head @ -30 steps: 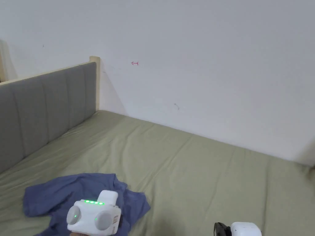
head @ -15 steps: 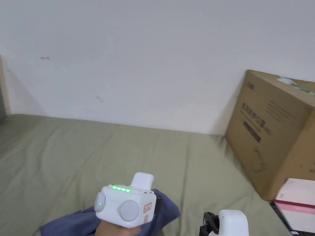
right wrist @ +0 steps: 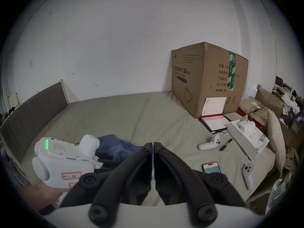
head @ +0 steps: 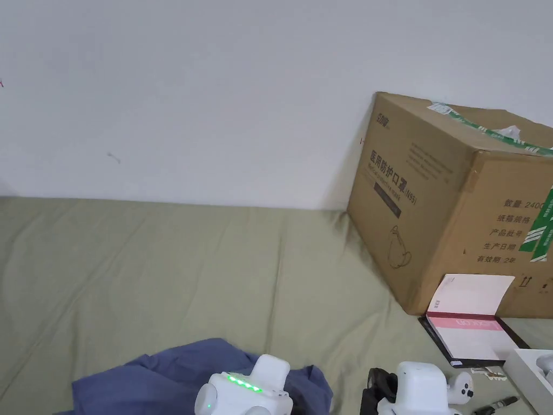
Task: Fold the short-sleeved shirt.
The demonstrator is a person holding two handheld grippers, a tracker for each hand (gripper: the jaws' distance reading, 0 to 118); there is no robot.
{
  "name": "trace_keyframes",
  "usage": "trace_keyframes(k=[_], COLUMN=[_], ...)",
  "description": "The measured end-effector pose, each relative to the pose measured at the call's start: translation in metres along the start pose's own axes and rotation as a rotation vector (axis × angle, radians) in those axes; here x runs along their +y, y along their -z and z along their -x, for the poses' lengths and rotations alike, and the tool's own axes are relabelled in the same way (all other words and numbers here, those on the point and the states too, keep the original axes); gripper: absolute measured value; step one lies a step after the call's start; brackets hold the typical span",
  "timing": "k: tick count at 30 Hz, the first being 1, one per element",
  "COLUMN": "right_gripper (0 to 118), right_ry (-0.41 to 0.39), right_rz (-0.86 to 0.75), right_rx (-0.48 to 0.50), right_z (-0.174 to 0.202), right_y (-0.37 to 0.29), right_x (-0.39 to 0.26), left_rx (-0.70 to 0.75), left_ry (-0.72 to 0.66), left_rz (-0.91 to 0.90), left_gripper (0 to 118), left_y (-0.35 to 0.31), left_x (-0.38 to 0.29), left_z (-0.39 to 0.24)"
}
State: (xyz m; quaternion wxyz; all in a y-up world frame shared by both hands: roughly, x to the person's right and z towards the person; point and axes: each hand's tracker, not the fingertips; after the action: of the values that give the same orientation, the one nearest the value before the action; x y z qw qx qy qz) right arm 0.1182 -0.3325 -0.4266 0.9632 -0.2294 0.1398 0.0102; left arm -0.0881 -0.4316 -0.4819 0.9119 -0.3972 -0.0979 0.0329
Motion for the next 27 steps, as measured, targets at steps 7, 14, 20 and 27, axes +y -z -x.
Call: trace_keyframes(k=[7, 14, 20, 27], right_gripper=[2, 2, 2, 2], right_ry=[-0.028, -0.057, -0.083, -0.095], right_rz=[-0.019, -0.073, -0.061, -0.012], right_rx=[0.067, 0.156, 0.194, 0.191], right_z=[0.019, 0.054, 0.076, 0.085], right_y=[-0.008, -0.021, -0.020, -0.007], right_x=[0.002, -0.012, -0.020, -0.029], left_rx=[0.100, 0.426, 0.517, 0.448], left_ry=[-0.038, -0.161, -0.243, -0.279], left_rz=[-0.277, -0.440, -0.298, -0.006], left_gripper=[106, 45, 3, 1], left_y=[-0.105, -0.215, -0.248, -0.181], left_x=[-0.015, -0.107, -0.135, -0.128], left_z=[0.021, 0.079, 0.150, 0.244])
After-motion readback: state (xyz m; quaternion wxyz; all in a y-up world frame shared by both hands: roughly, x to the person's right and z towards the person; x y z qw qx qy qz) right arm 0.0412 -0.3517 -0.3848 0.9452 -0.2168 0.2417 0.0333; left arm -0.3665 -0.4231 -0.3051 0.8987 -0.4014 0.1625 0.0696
